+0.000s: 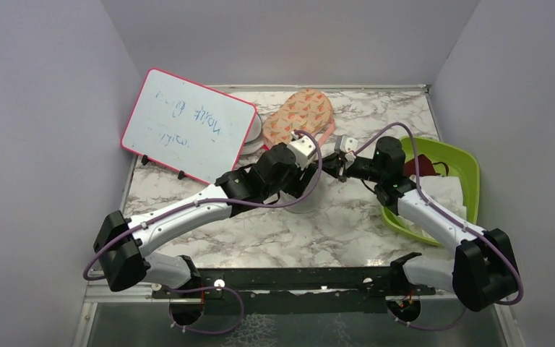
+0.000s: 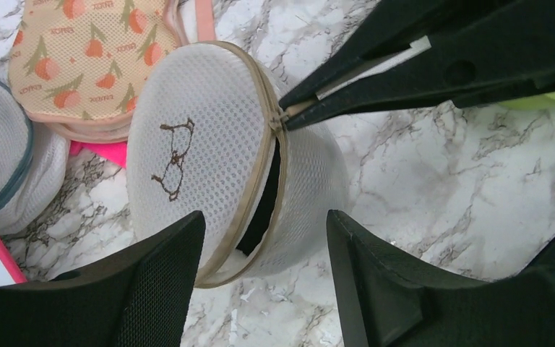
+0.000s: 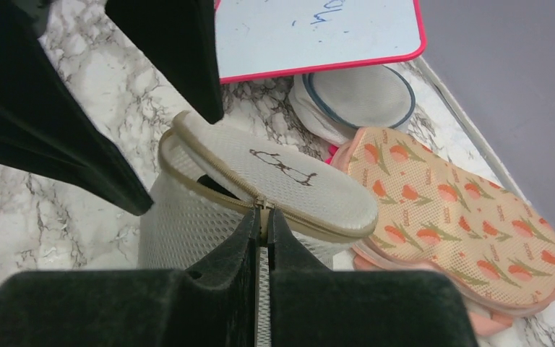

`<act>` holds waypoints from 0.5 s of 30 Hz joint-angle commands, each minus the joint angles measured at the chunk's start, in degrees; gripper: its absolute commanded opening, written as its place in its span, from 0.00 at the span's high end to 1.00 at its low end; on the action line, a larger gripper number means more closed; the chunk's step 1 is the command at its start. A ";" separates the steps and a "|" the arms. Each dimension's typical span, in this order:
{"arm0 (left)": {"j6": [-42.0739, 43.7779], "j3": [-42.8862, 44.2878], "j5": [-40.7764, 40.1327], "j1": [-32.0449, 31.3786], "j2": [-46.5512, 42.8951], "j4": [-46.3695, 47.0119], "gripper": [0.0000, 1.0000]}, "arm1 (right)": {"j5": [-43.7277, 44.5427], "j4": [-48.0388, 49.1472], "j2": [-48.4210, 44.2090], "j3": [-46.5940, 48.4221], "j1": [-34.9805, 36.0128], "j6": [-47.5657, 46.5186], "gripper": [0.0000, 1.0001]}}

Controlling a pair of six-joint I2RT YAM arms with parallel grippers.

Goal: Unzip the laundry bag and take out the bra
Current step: Unzip the laundry bag at the center of the board.

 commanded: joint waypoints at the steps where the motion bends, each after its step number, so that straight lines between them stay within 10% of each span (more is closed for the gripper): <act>1: 0.55 2.71 -3.77 -0.22 2.80 0.72 0.46 | -2.48 -0.20 -2.79 -0.83 0.26 1.20 0.99; 15: 4.54 5.47 -4.05 -0.22 6.70 0.44 0.54 | -3.06 -1.11 -5.60 -2.33 0.27 1.57 0.99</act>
